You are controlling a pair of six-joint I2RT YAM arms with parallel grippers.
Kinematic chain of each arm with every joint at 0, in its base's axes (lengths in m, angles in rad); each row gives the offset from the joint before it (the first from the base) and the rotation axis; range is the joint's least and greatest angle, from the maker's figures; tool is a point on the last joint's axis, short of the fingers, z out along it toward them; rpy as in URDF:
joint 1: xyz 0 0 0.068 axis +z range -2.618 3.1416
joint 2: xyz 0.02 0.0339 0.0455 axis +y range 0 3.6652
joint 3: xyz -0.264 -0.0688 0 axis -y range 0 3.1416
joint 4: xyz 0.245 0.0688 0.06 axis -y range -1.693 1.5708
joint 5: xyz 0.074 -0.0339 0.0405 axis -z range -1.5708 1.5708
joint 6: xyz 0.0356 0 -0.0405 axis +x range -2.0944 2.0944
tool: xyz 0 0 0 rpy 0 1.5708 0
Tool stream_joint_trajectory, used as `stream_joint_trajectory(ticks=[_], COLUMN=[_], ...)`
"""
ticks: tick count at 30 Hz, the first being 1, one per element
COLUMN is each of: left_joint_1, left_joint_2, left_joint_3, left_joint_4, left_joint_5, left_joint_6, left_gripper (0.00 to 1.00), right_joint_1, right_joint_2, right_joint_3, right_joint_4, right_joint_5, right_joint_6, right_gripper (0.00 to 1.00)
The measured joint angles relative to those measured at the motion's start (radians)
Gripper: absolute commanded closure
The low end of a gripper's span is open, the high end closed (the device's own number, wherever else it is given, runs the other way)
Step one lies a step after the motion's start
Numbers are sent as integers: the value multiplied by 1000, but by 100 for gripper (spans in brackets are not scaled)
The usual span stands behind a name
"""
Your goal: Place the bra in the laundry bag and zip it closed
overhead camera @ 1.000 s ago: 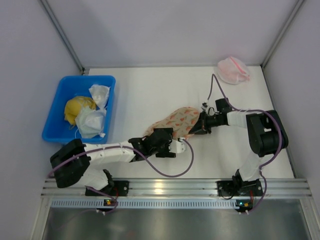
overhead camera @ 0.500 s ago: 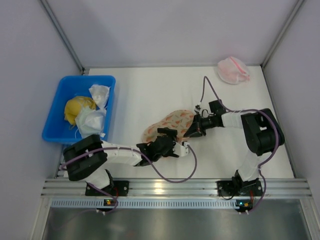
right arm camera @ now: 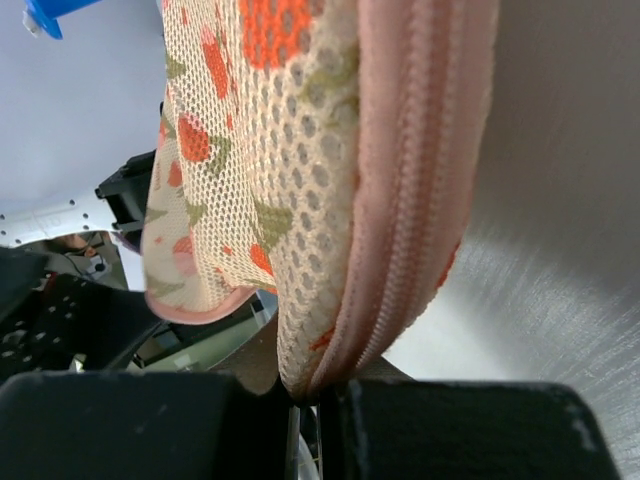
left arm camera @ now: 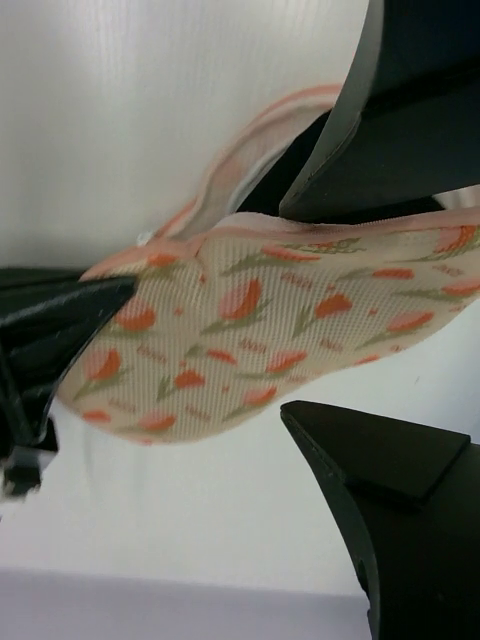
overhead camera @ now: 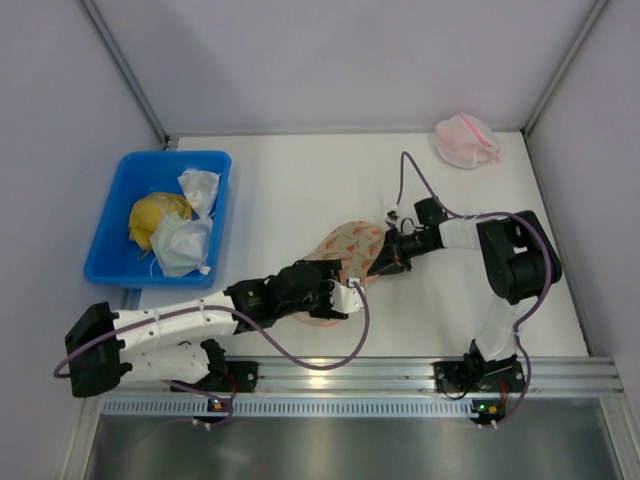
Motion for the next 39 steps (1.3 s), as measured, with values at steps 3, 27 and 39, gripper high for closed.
stream_joint_trajectory(ticks=[3,27,39], left_joint_1=[0,-4,-36], left_joint_2=[4,182,174], left_joint_3=[0,11,247], left_joint_4=[-108,-280,-323], left_joint_5=[51,365,330], left_joint_6=[-29,-110,297], left_gripper=[47,51,49], right_joint_1=[0,-2,-2], right_joint_2=[0,19,29], right_joint_3=[0,19,24], right_joint_4=[0,-42,-39], right_joint_5=[0,6,-8], right_joint_6=[0,-45,-43], right_gripper=[100,100,100])
